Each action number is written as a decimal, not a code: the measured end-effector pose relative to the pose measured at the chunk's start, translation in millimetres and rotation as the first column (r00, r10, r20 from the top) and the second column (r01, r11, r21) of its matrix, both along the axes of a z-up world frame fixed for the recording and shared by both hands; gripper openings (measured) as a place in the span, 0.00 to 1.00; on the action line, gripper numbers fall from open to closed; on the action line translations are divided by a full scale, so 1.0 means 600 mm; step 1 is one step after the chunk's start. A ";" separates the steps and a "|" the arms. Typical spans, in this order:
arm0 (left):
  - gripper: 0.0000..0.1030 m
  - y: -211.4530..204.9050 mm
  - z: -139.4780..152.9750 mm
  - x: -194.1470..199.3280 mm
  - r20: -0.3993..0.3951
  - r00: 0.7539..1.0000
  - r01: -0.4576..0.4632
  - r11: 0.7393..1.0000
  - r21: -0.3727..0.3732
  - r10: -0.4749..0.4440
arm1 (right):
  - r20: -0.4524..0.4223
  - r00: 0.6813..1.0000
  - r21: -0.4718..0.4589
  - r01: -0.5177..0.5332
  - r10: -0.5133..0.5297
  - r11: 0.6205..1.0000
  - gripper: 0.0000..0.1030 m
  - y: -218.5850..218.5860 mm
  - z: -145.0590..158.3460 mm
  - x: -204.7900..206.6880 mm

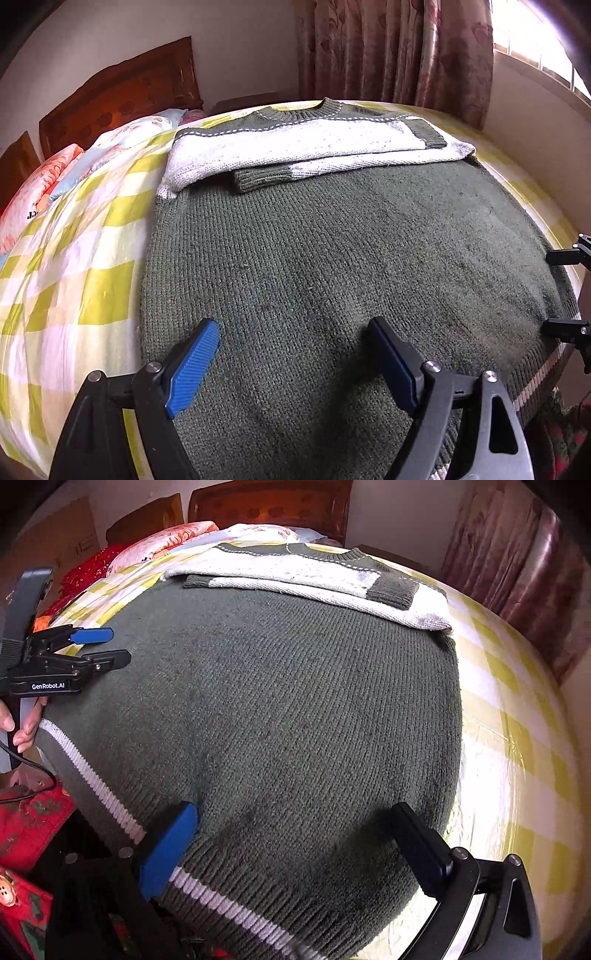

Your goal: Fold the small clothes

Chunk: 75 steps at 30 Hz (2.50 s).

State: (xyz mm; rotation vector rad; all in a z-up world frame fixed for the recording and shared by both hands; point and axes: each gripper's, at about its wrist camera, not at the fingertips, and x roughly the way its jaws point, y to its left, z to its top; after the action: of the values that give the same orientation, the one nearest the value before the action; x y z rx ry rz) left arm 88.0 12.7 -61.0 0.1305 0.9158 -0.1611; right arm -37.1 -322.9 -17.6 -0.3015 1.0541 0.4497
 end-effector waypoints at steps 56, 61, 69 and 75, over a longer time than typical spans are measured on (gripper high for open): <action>0.74 0.020 0.020 0.017 -0.054 0.999 -0.015 0.990 -0.139 0.008 | 0.066 0.996 0.040 0.064 -0.067 0.997 1.00 0.057 0.006 0.068; 0.78 -0.059 0.007 0.004 0.045 0.997 0.061 0.997 0.038 -0.063 | 0.093 0.995 -0.001 -0.042 0.042 0.999 1.00 0.149 -0.017 0.074; 0.84 0.007 0.001 -0.063 -0.021 0.997 0.068 0.997 -0.020 -0.069 | 0.052 0.998 0.025 -0.044 0.043 0.999 1.00 0.064 -0.018 0.043; 0.84 0.051 0.006 -0.133 -0.046 0.998 0.046 0.999 -0.024 -0.047 | 0.044 0.999 0.010 -0.002 0.001 1.000 1.00 0.015 -0.014 -0.006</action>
State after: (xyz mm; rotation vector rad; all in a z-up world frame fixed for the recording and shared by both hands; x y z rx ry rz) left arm 8.3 43.2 -57.5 0.1276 0.9574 -0.2188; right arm -40.5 -314.1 -26.2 -0.3024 1.0087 0.4476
